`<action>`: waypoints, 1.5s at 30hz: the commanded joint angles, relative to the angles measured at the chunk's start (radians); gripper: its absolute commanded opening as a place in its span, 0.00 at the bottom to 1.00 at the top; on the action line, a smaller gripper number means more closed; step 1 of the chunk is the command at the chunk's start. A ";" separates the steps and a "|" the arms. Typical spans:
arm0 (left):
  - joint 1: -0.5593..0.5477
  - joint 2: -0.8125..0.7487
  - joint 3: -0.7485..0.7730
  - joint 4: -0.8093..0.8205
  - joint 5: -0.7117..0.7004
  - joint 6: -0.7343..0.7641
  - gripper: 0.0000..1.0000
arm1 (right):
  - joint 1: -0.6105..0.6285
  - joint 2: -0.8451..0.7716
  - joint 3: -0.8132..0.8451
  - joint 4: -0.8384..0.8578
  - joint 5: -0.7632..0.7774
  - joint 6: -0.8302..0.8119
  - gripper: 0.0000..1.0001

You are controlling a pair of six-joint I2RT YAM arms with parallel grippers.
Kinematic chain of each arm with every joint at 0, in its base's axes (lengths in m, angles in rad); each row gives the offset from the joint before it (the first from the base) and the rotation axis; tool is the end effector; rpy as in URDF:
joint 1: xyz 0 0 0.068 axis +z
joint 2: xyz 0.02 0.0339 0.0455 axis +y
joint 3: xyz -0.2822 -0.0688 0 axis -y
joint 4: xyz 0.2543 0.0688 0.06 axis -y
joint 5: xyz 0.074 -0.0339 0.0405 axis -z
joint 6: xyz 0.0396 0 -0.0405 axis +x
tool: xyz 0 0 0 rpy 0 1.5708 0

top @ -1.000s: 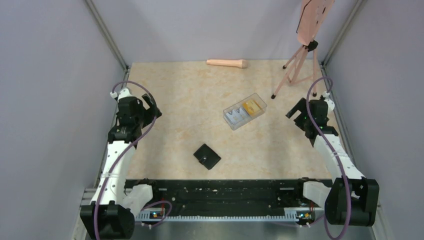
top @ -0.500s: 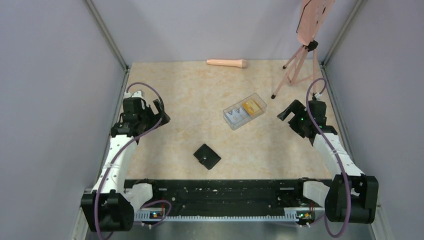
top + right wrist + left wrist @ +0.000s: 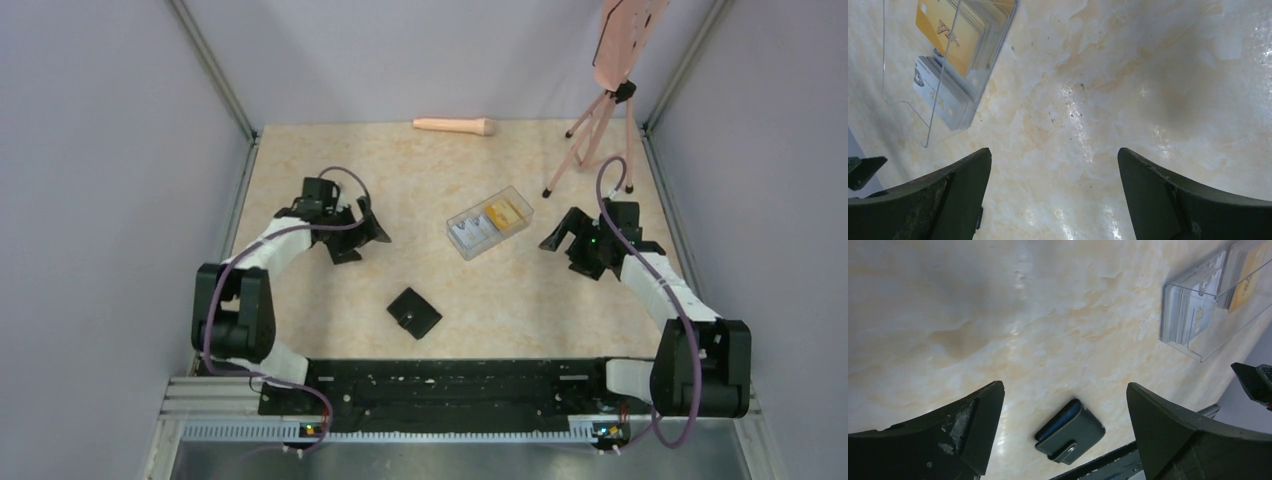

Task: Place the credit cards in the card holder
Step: Pick up the card holder from the center of the board.

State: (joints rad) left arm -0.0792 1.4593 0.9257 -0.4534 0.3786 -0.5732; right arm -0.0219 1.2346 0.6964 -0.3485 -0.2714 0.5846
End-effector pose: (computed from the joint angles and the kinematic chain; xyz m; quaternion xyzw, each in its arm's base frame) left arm 0.2970 -0.0383 0.2238 -0.1775 0.9253 -0.2613 0.2100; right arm 0.2471 0.0052 0.2142 0.2354 0.9044 0.2147 0.2839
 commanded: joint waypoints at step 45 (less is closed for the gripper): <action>-0.288 -0.175 -0.347 -0.025 0.214 -0.275 0.78 | 0.771 0.647 0.565 -0.049 -0.281 -0.278 0.70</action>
State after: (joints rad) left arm -0.3767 1.2785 0.6197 -0.5892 0.5316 -0.7872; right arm 0.7193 1.8301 1.2003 -0.4461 -0.4911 0.3141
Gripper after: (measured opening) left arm 0.792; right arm 0.711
